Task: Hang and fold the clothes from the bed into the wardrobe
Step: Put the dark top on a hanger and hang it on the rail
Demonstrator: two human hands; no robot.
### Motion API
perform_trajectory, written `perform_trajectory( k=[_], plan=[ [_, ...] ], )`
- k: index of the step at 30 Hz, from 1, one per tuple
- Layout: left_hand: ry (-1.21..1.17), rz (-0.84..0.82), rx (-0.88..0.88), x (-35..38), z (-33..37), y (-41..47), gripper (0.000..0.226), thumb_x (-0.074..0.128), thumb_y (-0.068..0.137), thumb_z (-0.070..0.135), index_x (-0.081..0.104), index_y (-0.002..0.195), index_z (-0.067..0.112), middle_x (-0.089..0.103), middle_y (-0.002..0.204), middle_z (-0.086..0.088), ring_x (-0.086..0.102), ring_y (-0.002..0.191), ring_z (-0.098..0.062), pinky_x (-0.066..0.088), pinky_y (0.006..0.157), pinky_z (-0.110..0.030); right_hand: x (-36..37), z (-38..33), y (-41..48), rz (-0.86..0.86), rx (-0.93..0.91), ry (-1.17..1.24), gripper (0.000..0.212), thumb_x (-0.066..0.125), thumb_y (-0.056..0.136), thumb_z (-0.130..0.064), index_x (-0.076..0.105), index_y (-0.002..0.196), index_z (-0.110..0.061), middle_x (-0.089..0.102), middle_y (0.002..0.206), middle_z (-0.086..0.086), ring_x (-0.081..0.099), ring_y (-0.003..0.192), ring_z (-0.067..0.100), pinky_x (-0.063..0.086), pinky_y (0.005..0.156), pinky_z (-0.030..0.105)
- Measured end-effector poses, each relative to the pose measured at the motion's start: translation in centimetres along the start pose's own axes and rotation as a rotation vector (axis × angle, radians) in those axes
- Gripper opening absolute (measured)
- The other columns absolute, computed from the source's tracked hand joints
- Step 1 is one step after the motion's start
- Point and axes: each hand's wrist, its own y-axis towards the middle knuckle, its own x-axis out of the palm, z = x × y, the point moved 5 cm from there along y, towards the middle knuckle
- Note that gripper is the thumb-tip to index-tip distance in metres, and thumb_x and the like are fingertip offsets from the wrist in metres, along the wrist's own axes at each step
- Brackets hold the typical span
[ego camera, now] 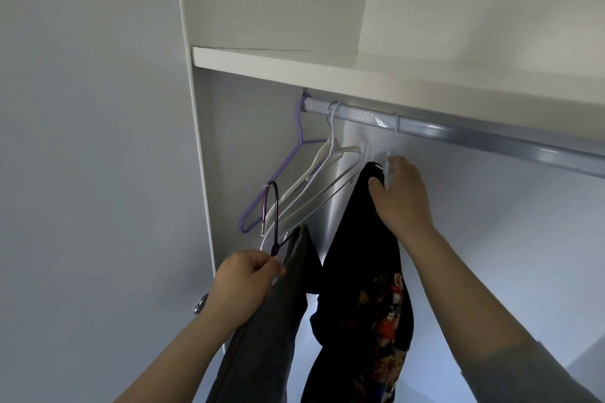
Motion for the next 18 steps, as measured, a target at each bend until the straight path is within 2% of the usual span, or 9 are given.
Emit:
perform_trajectory(
  k=[1, 3, 5, 7, 10, 13, 18],
  plan=[
    [0.001, -0.005, -0.002, -0.2, -0.2, 0.0, 0.029, 0.058, 0.094, 0.025, 0.072, 0.069, 0.027, 0.057, 0.048, 0.013, 0.053, 0.046, -0.001, 0.047, 0.063, -0.028, -0.2, -0.9, -1.0, -0.002, -0.051, 0.079, 0.034, 0.058, 0.092, -0.018, 0.056, 0.125, -0.01, 0.059, 0.115, 0.006, 0.056, 0.108, 0.021, 0.043, 0.094, 0.031],
    [0.006, -0.023, -0.003, -0.5, -0.5, -0.2, 0.028, 0.058, 0.094, 0.024, 0.073, 0.071, 0.025, 0.057, 0.049, 0.014, 0.054, 0.048, -0.002, 0.049, 0.063, -0.03, 0.6, -2.2, -2.9, -0.12, -0.071, 0.192, 0.024, 0.058, 0.092, -0.015, 0.065, 0.115, -0.016, 0.065, 0.105, -0.006, 0.062, 0.098, 0.008, 0.048, 0.092, 0.025],
    [0.001, -0.05, 0.003, -0.7, -0.9, -0.7, 0.027, 0.058, 0.094, 0.025, 0.073, 0.073, 0.022, 0.057, 0.048, 0.014, 0.053, 0.048, -0.003, 0.049, 0.065, -0.032, 2.0, -2.9, -4.9, -0.264, -0.061, 0.239, 0.021, 0.059, 0.094, -0.017, 0.067, 0.113, -0.021, 0.068, 0.105, -0.01, 0.063, 0.097, 0.002, 0.048, 0.091, 0.02],
    [-0.009, -0.067, -0.001, -1.0, -1.5, -1.2, 0.028, 0.058, 0.094, 0.026, 0.073, 0.071, 0.023, 0.055, 0.046, 0.013, 0.05, 0.045, -0.002, 0.045, 0.061, -0.029, 3.2, -3.1, -6.9, -0.337, -0.052, 0.25, 0.019, 0.059, 0.095, -0.019, 0.068, 0.111, -0.024, 0.068, 0.104, -0.012, 0.062, 0.096, -0.003, 0.047, 0.088, 0.014],
    [-0.034, -0.084, -0.008, -1.3, -2.8, -2.6, 0.031, 0.057, 0.094, 0.029, 0.073, 0.067, 0.026, 0.054, 0.045, 0.008, 0.046, 0.041, -0.002, 0.039, 0.057, -0.028, 4.3, -2.5, -10.0, -0.371, -0.013, 0.237, 0.02, 0.059, 0.095, -0.018, 0.069, 0.112, -0.024, 0.069, 0.104, -0.014, 0.062, 0.094, -0.007, 0.046, 0.083, 0.005],
    [-0.055, -0.121, 0.0, -1.5, -4.4, -4.4, 0.033, 0.059, 0.092, 0.03, 0.07, 0.06, 0.031, 0.054, 0.051, -0.006, 0.049, 0.048, -0.009, 0.039, 0.056, -0.028, 4.9, -1.8, -13.2, -0.399, 0.031, 0.206, 0.021, 0.059, 0.095, -0.017, 0.069, 0.113, -0.023, 0.069, 0.103, -0.016, 0.061, 0.095, -0.01, 0.044, 0.082, 0.002],
    [-0.041, -0.265, -0.028, -1.2, -6.3, -8.8, 0.044, 0.059, 0.093, 0.027, 0.061, 0.051, 0.039, 0.046, 0.045, 0.008, 0.042, 0.044, -0.002, 0.036, 0.053, -0.022, 5.5, -1.4, -18.6, -0.449, 0.09, 0.172, 0.02, 0.058, 0.096, -0.017, 0.068, 0.113, -0.021, 0.069, 0.102, -0.015, 0.062, 0.095, -0.008, 0.044, 0.08, 0.001]
  ],
)
